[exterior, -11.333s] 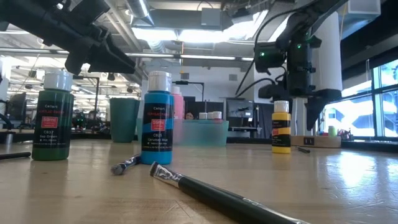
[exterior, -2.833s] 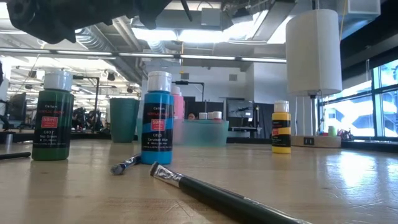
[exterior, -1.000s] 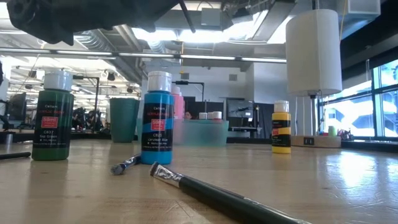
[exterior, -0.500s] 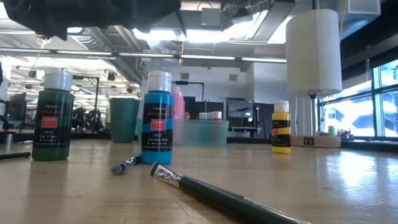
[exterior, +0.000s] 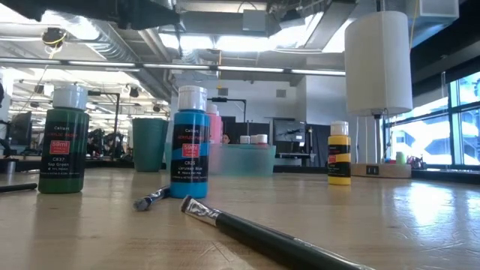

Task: Pick & Place Paint Supplies
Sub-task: Put the silver paintbrush into the green cup

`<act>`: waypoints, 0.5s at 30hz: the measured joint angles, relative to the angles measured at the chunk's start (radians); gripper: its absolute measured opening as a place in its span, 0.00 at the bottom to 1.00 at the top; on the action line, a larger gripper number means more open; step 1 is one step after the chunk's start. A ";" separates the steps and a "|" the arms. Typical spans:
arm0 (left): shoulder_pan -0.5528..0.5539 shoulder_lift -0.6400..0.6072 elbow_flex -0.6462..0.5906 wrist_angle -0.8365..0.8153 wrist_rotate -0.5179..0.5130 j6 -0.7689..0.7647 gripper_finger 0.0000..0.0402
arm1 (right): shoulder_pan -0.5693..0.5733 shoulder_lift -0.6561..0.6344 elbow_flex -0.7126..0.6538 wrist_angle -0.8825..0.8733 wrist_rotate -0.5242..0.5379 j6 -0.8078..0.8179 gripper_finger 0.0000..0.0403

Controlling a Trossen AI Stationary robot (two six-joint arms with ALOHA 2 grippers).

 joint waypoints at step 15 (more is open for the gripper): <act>0.265 -0.391 -0.275 0.086 -0.204 -0.068 0.05 | -0.032 0.000 0.000 -0.011 -0.021 0.018 0.34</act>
